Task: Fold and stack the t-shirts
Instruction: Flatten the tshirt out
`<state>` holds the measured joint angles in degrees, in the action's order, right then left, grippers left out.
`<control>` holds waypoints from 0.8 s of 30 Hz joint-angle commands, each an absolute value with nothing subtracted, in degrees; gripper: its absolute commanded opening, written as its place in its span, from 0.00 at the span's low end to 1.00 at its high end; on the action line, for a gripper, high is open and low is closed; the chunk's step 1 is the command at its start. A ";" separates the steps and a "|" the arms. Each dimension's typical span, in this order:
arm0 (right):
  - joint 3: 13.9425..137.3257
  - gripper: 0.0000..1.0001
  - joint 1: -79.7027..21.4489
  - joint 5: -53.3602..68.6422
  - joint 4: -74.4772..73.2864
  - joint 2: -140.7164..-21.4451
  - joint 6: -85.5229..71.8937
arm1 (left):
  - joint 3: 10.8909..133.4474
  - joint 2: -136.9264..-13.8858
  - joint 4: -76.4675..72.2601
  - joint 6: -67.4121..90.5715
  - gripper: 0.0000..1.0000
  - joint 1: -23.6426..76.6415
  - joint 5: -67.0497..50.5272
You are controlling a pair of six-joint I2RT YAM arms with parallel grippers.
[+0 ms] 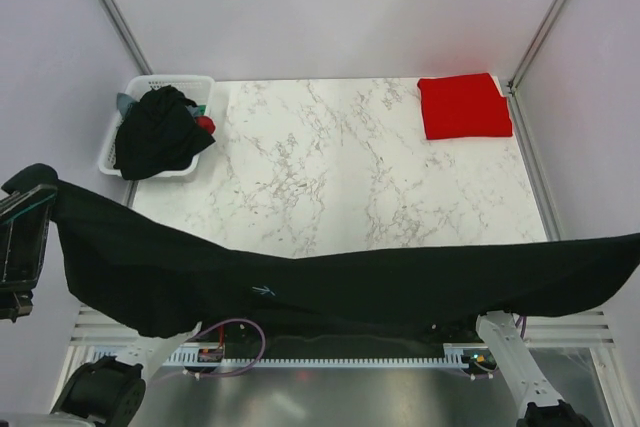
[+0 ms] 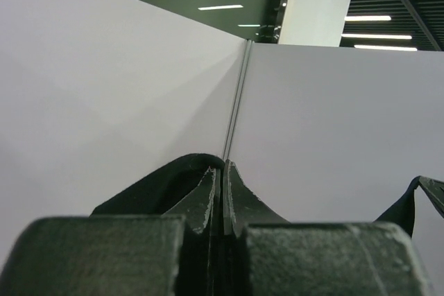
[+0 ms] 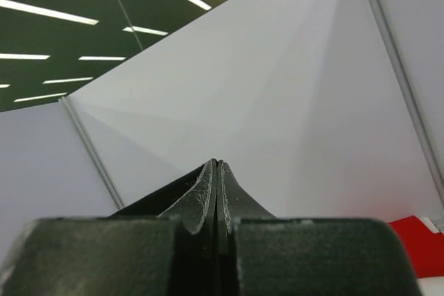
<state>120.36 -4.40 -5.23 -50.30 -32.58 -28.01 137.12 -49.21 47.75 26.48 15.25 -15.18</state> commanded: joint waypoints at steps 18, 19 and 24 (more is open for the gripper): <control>89.10 0.00 -2.73 -26.21 -42.97 -85.83 -29.71 | 132.86 -115.16 46.37 20.74 0.36 10.12 -4.37; 90.43 0.28 -1.42 -22.62 -43.94 -89.00 -29.71 | 143.24 -120.97 50.15 21.96 0.49 9.59 -6.05; 88.52 0.98 -1.41 -19.77 -40.52 -89.92 -25.94 | 148.66 -131.00 57.25 24.35 0.77 10.01 -5.29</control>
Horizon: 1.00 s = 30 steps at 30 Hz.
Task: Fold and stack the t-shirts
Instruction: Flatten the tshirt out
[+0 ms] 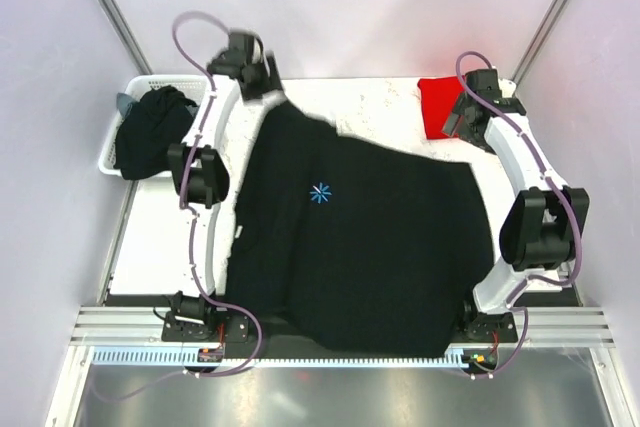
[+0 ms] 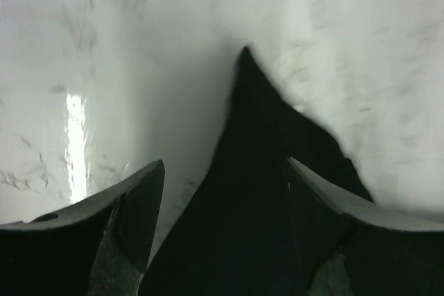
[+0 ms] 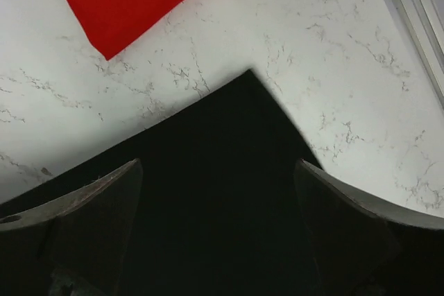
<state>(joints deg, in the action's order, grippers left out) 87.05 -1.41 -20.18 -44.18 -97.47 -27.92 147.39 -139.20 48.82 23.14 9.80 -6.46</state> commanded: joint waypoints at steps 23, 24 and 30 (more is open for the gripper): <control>66.35 0.98 -1.41 -5.62 -38.94 -89.81 -28.21 | 85.95 -104.67 29.09 28.83 0.72 21.62 -1.93; 66.88 0.98 -1.41 -6.15 -38.85 -91.39 -28.30 | 86.65 -107.37 28.31 29.09 0.72 22.06 -1.93; 71.54 0.98 -1.58 -6.51 -37.36 -103.78 -28.65 | 92.01 -116.80 28.30 30.58 0.70 22.15 -0.53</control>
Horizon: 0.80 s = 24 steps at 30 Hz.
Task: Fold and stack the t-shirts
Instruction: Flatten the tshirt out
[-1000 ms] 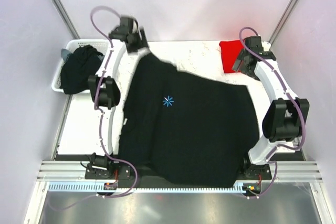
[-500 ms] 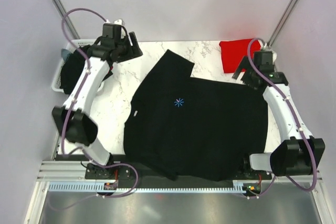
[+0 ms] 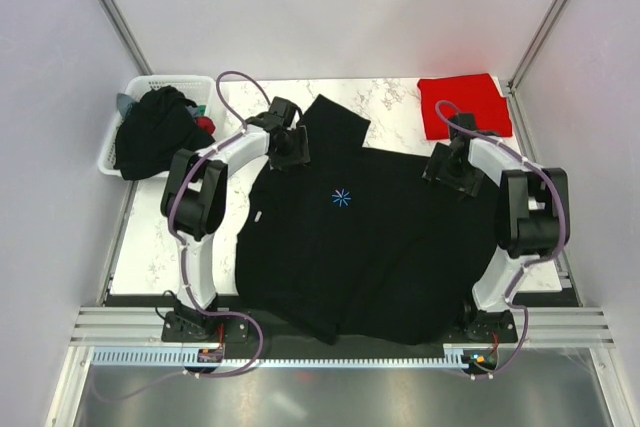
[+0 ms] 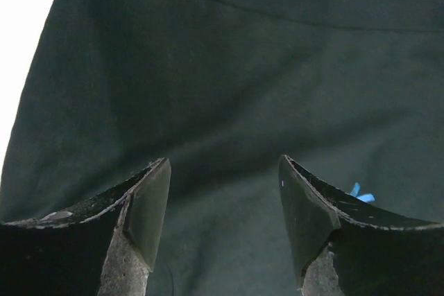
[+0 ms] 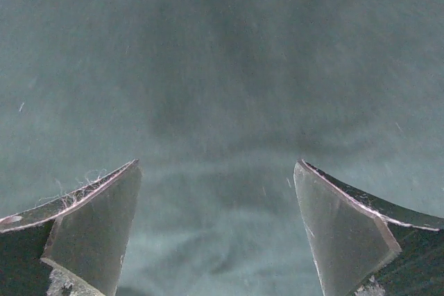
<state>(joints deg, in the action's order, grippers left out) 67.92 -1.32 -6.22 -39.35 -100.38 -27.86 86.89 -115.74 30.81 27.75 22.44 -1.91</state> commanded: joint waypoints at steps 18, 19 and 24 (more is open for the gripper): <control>108.10 0.98 -6.15 -5.97 -43.68 -136.05 -26.81 | 96.94 -127.54 28.65 38.49 0.66 7.13 0.26; 108.63 0.98 -6.41 -6.41 -44.90 -135.97 -26.55 | 96.77 -126.92 28.74 38.41 0.66 6.60 -1.22; 104.34 0.98 -7.03 -7.38 -45.44 -130.79 -26.46 | 92.74 -119.11 28.74 35.78 0.66 7.12 -1.67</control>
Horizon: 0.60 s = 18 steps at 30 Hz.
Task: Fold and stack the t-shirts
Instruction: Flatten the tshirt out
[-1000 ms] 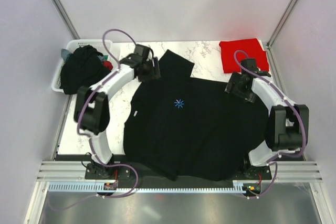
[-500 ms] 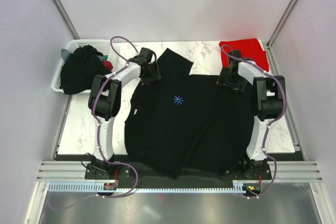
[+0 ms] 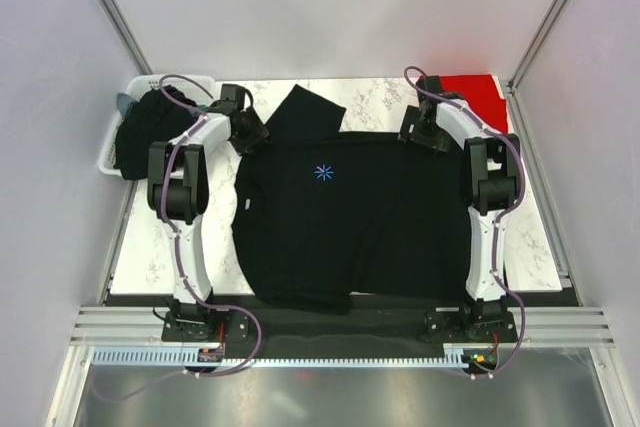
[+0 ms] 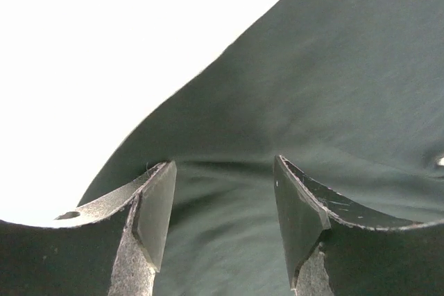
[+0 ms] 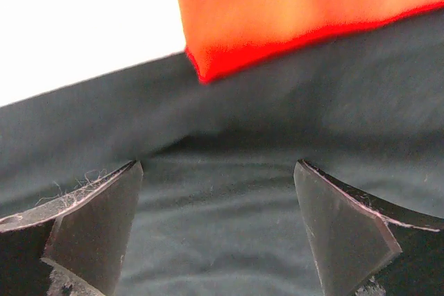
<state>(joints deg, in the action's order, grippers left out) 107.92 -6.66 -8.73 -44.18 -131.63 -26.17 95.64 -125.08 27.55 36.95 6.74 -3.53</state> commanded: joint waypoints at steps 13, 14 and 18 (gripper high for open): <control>78.08 0.98 -9.31 -7.50 -45.28 -96.37 -27.07 | 60.31 -78.41 30.67 35.94 0.67 19.06 7.03; 71.26 0.98 -9.58 -5.73 -44.13 -94.33 -27.51 | 58.38 -77.62 30.50 36.90 0.67 20.90 6.86; 56.80 0.98 -10.19 -0.18 -38.77 -87.11 -30.58 | 50.12 -77.87 27.60 40.42 0.67 23.99 4.66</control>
